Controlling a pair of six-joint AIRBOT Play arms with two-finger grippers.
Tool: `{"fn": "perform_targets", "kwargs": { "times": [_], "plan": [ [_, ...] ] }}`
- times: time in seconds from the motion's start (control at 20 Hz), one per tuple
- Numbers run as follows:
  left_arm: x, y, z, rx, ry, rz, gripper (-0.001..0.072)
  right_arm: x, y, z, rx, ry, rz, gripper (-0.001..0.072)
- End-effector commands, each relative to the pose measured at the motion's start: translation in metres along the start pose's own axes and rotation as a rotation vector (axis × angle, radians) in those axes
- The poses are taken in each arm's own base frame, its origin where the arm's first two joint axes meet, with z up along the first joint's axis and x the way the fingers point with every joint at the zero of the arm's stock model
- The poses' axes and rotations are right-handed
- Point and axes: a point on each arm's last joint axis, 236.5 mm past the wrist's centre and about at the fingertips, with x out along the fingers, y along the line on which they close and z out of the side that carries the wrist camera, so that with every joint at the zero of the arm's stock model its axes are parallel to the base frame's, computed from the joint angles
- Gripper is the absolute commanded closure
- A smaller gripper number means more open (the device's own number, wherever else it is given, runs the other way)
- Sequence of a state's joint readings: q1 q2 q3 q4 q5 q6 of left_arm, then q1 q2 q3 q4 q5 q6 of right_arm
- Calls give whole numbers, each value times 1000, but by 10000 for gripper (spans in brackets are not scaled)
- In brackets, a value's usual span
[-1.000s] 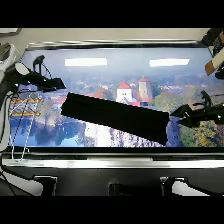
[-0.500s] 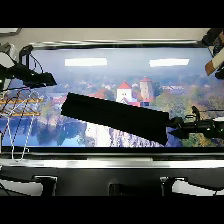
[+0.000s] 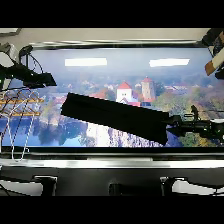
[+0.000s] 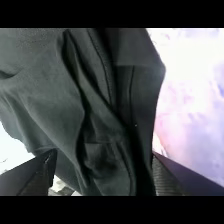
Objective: Fold the clothes and pants, and hang the long-sleeved shirts on hangers.
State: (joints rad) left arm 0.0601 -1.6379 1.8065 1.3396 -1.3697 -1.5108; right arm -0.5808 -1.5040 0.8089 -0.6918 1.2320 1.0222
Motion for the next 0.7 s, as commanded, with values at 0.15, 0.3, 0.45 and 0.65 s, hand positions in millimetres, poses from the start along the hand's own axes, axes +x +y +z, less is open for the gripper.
{"fn": "perform_targets", "kwargs": {
  "times": [0.15, 0.3, 0.45, 0.65],
  "plan": [
    [0, 0, 0, 1, 1, 0, 17, -5, -17, -2, -19, 5, -85, 58],
    [1, 0, 0, 0, 2, 0, 17, 3, -13, -1, -42, 4, -99, 58],
    [1, -1, 0, 0, 3, -1, 17, 24, -2, -1, -83, 12, -133, 58],
    [1, 0, 0, 0, 2, 0, 17, 44, 8, -4, -98, 19, -174, 58]
  ]
}}
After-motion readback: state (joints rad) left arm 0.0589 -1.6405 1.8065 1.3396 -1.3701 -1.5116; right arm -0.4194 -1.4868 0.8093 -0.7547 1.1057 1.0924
